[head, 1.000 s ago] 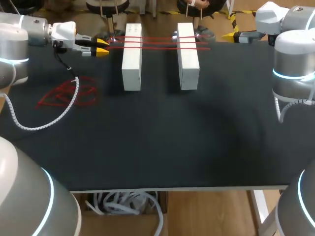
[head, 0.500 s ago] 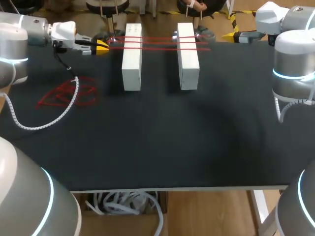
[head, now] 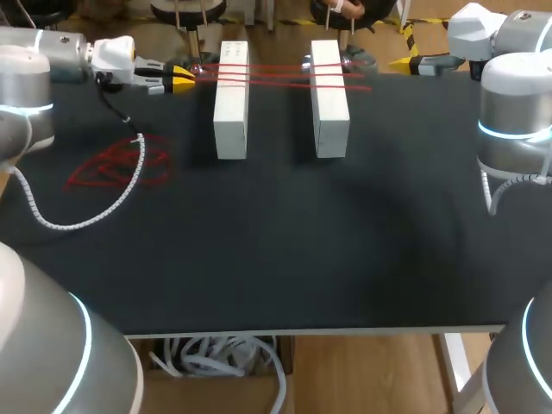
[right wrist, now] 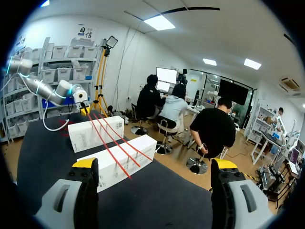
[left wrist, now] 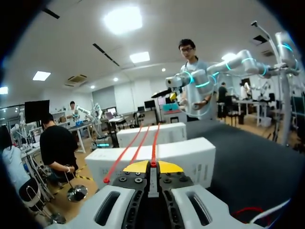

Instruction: Grab the tape and strap the tape.

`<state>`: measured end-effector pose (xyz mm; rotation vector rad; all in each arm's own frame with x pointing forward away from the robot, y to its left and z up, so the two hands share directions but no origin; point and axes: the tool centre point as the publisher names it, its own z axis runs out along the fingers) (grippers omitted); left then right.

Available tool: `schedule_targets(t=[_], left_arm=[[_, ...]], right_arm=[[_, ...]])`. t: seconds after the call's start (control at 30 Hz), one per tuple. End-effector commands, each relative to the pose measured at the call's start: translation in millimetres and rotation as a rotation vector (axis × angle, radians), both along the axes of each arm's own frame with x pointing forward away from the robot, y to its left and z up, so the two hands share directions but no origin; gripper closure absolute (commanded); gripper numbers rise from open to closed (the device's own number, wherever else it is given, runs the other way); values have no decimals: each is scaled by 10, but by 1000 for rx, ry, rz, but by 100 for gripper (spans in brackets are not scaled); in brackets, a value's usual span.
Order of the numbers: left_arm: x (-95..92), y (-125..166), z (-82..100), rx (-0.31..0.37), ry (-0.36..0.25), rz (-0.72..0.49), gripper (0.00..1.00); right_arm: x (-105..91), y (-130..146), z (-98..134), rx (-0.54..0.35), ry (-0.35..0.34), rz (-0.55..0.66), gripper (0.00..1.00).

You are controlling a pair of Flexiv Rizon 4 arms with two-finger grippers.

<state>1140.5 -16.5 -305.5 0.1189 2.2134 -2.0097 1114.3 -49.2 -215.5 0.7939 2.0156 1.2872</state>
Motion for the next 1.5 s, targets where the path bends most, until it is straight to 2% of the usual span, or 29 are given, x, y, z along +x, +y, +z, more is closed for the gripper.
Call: schedule_targets(t=[0.03,0.3,0.6,0.7,0.87,0.97,1.0,1.5], left_arm=[[-70,-75,-55,-67,-8,-6,100],[-186,-251,133,-145,20,-103,100],[-434,-349,376,-200,91,-74,100],[-490,-381,459,-215,97,-50,100],[-506,-446,645,-208,81,-48,100],[-486,-466,731,-171,69,-76,100],[-477,-467,751,-156,86,-94,100],[-477,-467,751,-156,86,-94,100]], right_arm=[[2,-3,-3,1,0,0,0],[2,-3,-3,1,0,0,0],[2,-3,-3,1,0,0,0],[2,-3,-3,1,0,0,0],[2,-3,-3,1,0,0,0],[2,-3,-3,1,0,0,0],[2,-3,-3,1,0,0,0],[2,-3,-3,1,0,0,0]])
